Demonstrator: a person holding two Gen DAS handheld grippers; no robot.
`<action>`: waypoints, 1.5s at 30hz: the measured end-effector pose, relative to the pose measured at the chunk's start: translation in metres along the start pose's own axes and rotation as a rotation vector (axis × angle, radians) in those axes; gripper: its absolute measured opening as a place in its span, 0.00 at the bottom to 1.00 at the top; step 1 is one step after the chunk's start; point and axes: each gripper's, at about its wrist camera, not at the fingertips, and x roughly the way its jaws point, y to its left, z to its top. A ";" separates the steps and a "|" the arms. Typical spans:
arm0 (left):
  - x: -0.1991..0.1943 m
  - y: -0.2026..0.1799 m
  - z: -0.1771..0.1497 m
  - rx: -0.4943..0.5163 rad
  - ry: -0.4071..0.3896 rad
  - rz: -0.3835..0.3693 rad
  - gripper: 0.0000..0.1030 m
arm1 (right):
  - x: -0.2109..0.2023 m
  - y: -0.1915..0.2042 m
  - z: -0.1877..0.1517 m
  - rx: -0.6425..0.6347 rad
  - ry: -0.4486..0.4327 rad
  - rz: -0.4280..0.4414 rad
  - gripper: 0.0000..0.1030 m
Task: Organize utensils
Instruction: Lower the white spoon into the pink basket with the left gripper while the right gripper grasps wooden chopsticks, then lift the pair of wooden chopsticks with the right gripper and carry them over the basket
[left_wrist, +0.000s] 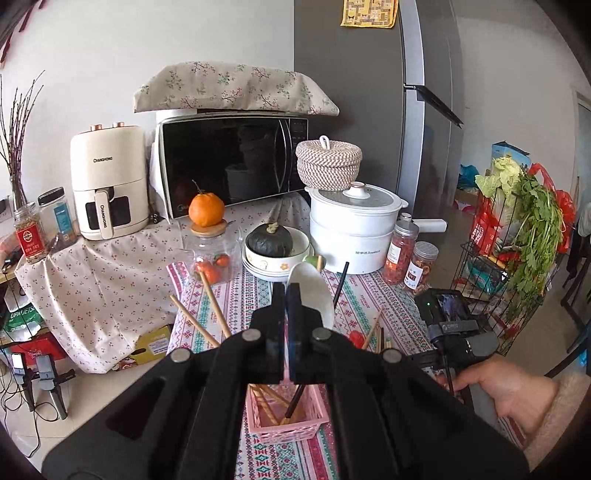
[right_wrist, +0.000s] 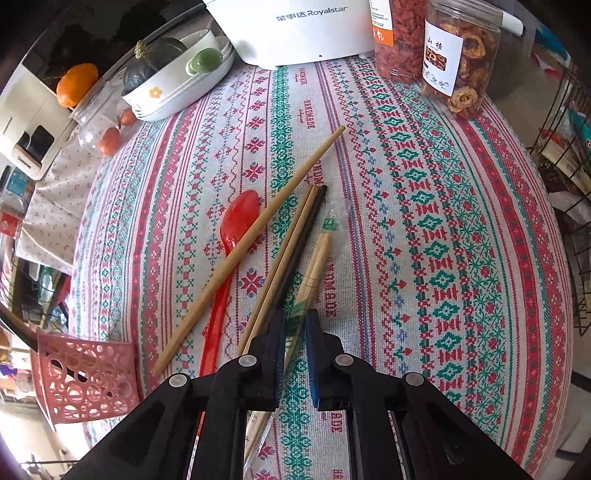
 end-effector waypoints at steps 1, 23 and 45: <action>0.001 0.002 -0.001 0.004 -0.021 0.025 0.01 | 0.000 0.000 -0.001 0.000 0.002 0.001 0.09; 0.041 0.004 -0.048 0.092 -0.200 0.253 0.01 | -0.121 -0.023 -0.037 -0.080 -0.309 0.174 0.04; -0.007 0.032 -0.036 -0.108 0.187 0.020 0.81 | -0.066 0.007 0.000 -0.110 -0.189 0.101 0.33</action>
